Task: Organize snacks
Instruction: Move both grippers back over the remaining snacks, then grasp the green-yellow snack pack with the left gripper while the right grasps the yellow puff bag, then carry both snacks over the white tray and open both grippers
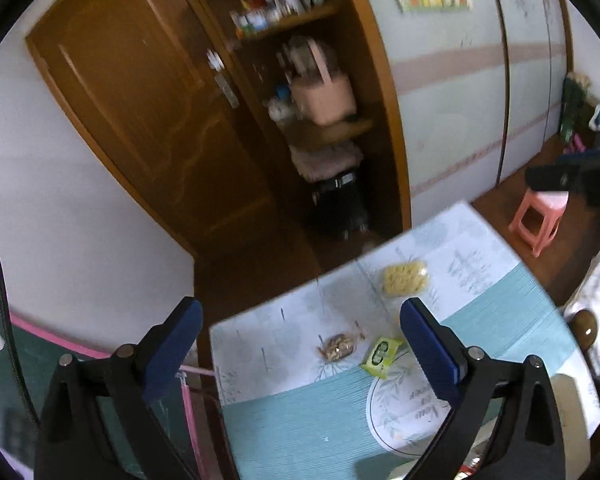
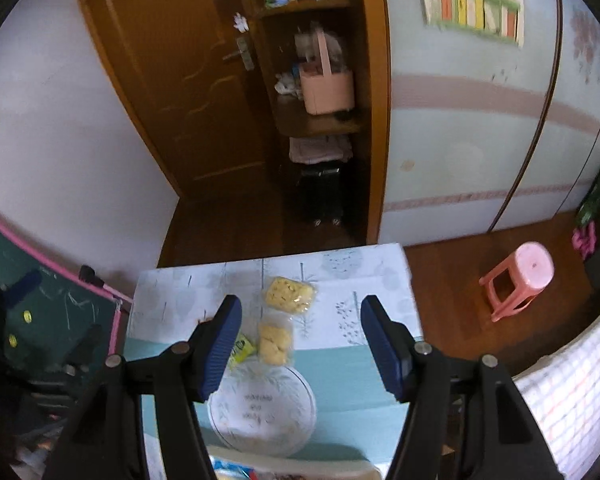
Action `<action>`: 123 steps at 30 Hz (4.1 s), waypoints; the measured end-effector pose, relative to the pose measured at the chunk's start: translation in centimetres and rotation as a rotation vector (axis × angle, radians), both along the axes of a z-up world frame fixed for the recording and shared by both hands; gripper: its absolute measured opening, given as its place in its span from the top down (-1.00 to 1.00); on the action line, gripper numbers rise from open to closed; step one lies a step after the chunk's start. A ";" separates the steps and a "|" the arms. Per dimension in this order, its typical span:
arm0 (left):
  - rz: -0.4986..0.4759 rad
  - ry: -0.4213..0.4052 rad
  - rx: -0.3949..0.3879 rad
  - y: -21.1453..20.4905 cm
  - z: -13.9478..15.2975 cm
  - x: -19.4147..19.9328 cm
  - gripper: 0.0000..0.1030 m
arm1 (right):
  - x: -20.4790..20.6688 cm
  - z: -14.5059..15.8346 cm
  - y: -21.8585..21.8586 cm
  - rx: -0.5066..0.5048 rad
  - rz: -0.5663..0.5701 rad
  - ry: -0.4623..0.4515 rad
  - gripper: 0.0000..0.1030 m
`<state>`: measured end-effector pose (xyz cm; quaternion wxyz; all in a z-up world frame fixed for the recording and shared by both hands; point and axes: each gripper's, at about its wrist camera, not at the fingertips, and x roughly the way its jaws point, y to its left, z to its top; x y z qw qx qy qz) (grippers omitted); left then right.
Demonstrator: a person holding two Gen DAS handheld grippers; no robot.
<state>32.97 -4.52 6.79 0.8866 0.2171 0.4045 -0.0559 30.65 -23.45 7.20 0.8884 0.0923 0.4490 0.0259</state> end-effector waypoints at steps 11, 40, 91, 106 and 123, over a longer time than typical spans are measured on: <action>-0.002 0.357 0.034 -0.9 -20.4 5.2 -0.92 | 6.9 -18.4 4.5 0.051 0.094 0.311 -0.21; 0.047 0.533 -0.173 0.0 -30.5 6.2 0.29 | 6.2 -28.8 5.3 -0.010 0.083 0.462 0.08; -0.101 0.149 -0.352 2.3 -3.6 -28.4 0.29 | -28.8 -3.2 4.1 0.066 0.215 -0.182 0.11; -0.006 0.246 -0.367 2.5 -11.9 -29.0 0.28 | -29.5 -11.7 4.4 0.070 0.139 -0.038 0.10; 0.108 0.224 -0.318 2.7 -14.3 -29.5 -0.80 | -29.9 -16.7 6.0 -0.012 0.073 0.095 -0.36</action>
